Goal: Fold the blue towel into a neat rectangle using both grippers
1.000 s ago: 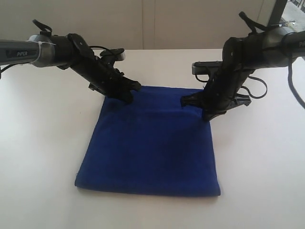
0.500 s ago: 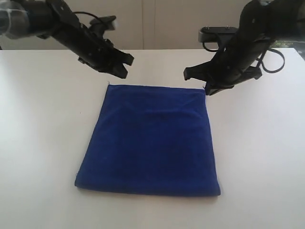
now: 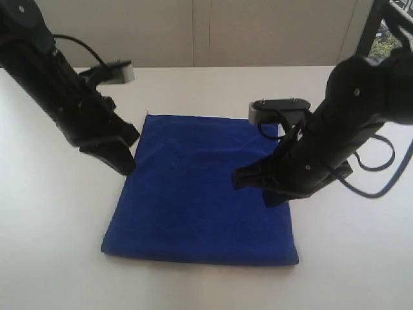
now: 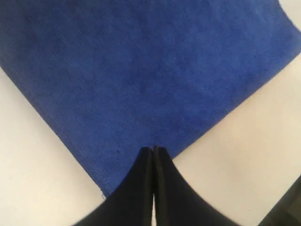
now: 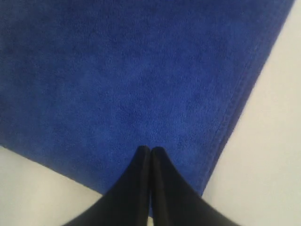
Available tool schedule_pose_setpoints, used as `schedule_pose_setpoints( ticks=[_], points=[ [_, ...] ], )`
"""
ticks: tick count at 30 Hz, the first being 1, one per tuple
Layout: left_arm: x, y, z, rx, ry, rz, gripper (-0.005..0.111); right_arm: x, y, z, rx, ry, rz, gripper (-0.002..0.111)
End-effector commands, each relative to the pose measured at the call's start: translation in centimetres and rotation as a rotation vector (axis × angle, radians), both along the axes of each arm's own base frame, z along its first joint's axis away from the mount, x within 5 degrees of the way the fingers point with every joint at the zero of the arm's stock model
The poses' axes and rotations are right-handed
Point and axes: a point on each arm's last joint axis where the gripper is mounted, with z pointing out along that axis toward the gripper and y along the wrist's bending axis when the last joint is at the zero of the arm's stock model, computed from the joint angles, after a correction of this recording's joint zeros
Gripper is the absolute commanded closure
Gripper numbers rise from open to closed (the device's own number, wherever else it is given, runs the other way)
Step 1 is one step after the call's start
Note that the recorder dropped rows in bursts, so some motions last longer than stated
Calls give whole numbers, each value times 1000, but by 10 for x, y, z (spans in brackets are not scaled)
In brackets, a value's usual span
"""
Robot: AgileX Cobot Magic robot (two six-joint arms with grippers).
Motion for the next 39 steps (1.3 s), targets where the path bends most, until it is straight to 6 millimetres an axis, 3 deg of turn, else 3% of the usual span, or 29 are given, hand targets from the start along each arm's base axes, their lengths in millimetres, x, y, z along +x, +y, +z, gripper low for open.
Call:
schedule_pose_setpoints(
  ticks=[1,3,7,14,20,34,39],
  points=[
    [-29,5,-43,40,24,99,107,-15,-1,-23,22,-27,-23,108],
    [-34,11,-63,62,15,149,107,-20,-4,-31,19,-23,-36,108],
    [-39,17,-79,72,-18,207,107,-27,-9,-42,3,-11,-41,108],
    [-38,16,-84,51,-40,263,107,-30,-12,-61,-44,38,-40,108],
    [-39,15,-104,86,45,251,107,-29,-12,-78,-73,89,-49,108],
    [-47,11,-110,65,180,315,107,-27,-18,-81,-174,48,81,108],
    [-56,16,-120,78,196,353,107,-26,-21,-81,-206,32,115,108]
  ],
)
